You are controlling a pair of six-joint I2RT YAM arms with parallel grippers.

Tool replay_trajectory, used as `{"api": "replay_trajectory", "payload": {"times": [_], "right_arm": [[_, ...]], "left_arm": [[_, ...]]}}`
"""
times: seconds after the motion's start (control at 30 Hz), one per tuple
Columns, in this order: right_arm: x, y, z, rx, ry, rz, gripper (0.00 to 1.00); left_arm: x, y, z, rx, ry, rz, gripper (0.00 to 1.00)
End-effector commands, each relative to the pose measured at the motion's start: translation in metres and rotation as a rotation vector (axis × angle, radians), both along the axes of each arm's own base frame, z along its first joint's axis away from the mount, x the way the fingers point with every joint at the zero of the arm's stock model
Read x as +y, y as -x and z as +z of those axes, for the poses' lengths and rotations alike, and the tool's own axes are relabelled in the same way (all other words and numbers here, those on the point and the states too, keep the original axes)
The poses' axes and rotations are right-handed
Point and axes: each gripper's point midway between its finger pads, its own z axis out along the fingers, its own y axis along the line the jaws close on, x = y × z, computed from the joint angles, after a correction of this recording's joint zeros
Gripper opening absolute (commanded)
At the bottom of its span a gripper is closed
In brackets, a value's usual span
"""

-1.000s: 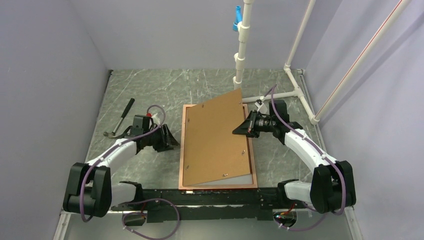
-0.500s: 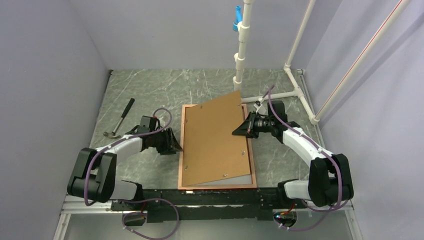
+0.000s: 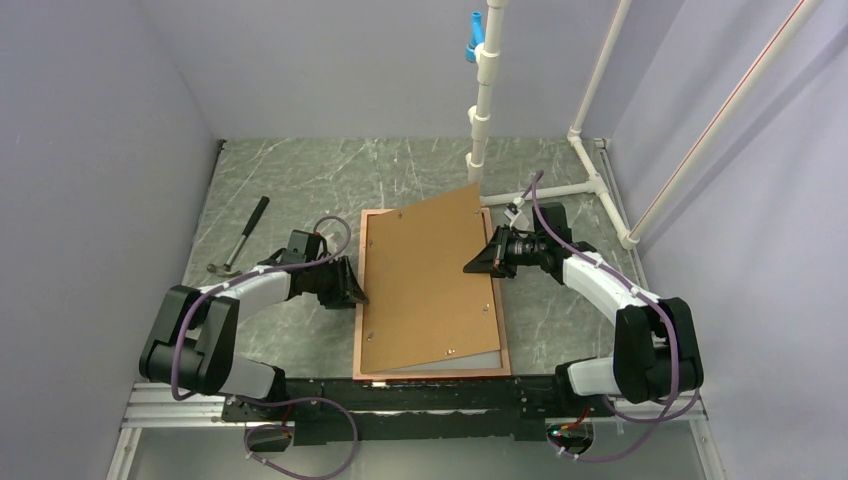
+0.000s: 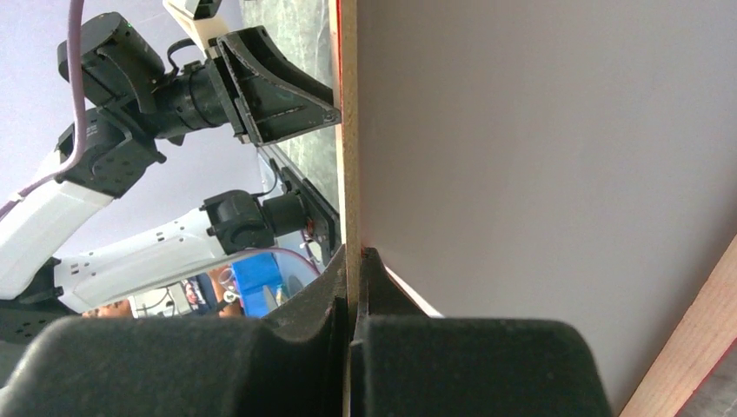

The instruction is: Put the photo into the frame

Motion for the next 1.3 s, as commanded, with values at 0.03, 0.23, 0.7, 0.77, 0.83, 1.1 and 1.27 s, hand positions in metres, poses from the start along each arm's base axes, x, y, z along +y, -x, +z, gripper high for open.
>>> {"api": "replay_trajectory", "payload": {"times": [0.03,0.23,0.7,0.77,0.83,1.1,1.27], "right_arm": [[0.001,-0.014,0.023,-0.175,0.001,0.011,0.00],[0.002,-0.023,0.038,-0.237,-0.005,0.004,0.00],[0.006,-0.026,0.058,-0.359,-0.055,0.014,0.00],[0.006,-0.028,0.057,-0.363,-0.050,0.009,0.00],[0.006,-0.029,0.054,-0.356,-0.055,0.008,0.00],[0.005,-0.023,0.039,-0.261,-0.053,-0.024,0.00],[0.002,-0.016,0.039,-0.227,-0.049,-0.058,0.00]], "left_arm": [[-0.001,-0.014,0.010,-0.071,-0.019,-0.014,0.46],[0.001,-0.016,0.020,-0.099,-0.022,-0.005,0.47],[0.001,-0.015,0.030,-0.120,-0.015,0.000,0.44],[0.002,-0.015,0.029,-0.119,-0.018,0.002,0.41],[0.002,-0.014,0.028,-0.117,-0.021,0.003,0.38],[0.006,-0.013,0.024,-0.109,-0.044,0.010,0.31],[0.007,-0.015,0.028,-0.122,-0.051,0.018,0.32]]}}
